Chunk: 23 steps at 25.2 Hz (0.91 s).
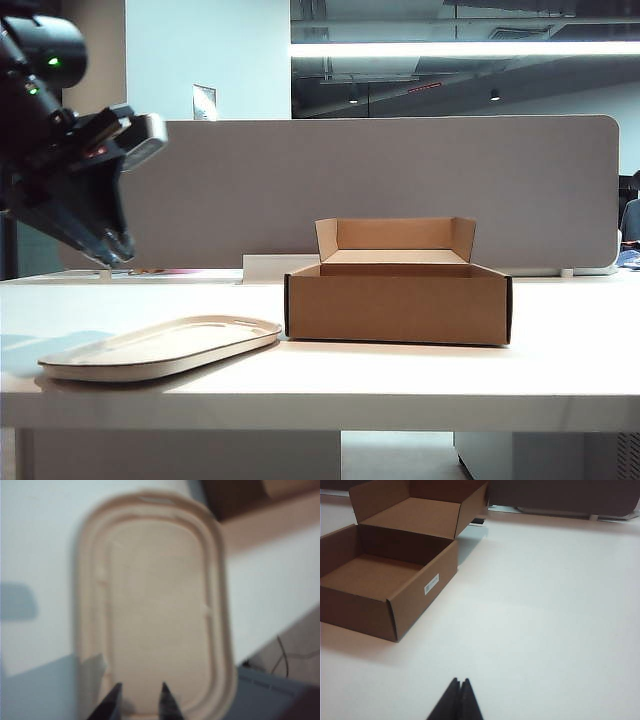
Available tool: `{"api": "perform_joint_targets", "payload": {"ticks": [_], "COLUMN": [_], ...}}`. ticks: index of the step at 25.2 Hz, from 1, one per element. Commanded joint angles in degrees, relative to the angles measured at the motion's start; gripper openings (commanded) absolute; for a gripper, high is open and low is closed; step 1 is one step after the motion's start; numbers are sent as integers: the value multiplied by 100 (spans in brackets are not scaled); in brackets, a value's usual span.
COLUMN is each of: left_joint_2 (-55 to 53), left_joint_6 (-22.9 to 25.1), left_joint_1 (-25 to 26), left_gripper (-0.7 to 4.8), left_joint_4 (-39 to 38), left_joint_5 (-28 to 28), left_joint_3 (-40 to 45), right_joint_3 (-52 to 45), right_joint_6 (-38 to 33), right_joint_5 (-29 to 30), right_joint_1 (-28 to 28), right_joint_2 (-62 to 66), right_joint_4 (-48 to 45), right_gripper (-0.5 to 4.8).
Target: Pick up the lid and place it into the paper box.
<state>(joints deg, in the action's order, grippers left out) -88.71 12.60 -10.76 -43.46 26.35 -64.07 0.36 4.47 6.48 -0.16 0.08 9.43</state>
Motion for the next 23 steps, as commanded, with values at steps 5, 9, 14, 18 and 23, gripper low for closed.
{"api": "perform_joint_targets", "payload": {"ticks": [5, 9, 14, 18, 23], "left_joint_2": [81, 79, 63, 28, -103], "left_joint_6": [1117, 1093, 920, 603, 450], "left_joint_1": [-1814, -2778, -3241, -3322, -3327], "left_gripper": [134, 217, 217, 235, 403], "left_joint_4": [-1075, -1069, -758, -605, -503], "left_joint_5": [-1646, -2262, -3228, -3322, -3989], "left_joint_3": [-9, -9, 79, 249, 717], "right_joint_3": [-33, -33, -33, -33, -33], "right_joint_6": [-20, -20, -17, -17, -17], "right_joint_5": [7, 9, 7, 4, 4], "right_joint_1": [4, 4, 4, 4, 4], "right_joint_2": [-9, -9, -9, -9, -9], "right_joint_4": [-66, -63, -59, -63, -61], "right_gripper": [-1, -1, -1, -1, -1]}}
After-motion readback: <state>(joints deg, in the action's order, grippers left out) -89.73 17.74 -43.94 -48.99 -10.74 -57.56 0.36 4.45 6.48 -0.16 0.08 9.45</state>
